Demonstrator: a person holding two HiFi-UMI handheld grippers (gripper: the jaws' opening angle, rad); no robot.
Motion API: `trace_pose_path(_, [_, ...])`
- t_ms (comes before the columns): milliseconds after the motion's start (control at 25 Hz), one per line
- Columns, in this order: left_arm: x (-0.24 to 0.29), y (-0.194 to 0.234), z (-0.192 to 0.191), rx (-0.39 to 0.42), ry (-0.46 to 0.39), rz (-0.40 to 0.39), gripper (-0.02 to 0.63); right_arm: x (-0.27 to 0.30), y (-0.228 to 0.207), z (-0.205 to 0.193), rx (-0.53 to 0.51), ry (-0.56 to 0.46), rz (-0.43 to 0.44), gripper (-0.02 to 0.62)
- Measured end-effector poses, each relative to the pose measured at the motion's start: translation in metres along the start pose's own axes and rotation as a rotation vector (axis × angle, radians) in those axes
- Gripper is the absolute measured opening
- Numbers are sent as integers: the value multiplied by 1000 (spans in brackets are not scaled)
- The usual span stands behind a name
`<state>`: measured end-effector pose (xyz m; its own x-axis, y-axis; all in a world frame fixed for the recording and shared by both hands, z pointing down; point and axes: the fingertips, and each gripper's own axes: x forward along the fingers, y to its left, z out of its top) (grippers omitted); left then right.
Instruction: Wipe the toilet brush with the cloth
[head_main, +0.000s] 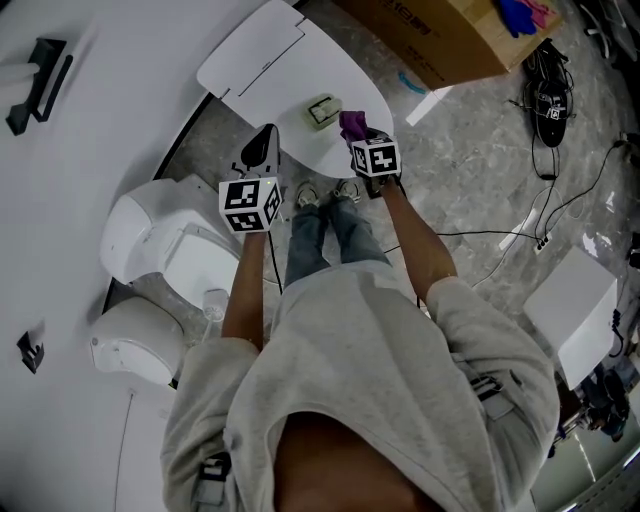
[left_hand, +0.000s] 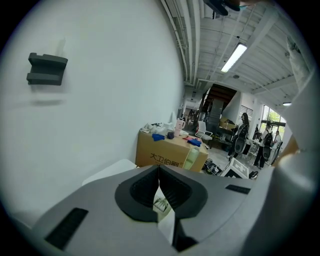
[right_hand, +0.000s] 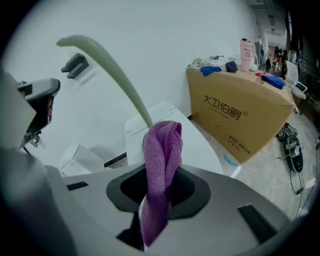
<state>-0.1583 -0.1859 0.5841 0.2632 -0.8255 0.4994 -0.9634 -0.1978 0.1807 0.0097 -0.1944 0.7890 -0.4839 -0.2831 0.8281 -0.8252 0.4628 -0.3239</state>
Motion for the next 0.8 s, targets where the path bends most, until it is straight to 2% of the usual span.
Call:
trace_pose_path(120, [0,-7,1,-1,-8,-12,20,-27,-13,25,2,-88,-38,101])
trace_pose_path(240, [0,-17,1,-3,-16,-25,20,-66,-12,65,-49,-219,-46,101])
trace_pose_path(400, [-1,-26,1,1,-25,-38,20,-126,21,120,-212,-379,-16,101])
trace_pose_path(520, [-2,-30,2,2,-30,-39,20,-161,53,147,-340,-458,10,101])
trace_pose_path(640, [-4,-32,3,2,-36,-36,20,-176,74,159,-441,-484,14,101])
trace_pose_path(800, [-8,-30,4,-4,-42,-27,20,-162,83,153,-503,-417,1,101])
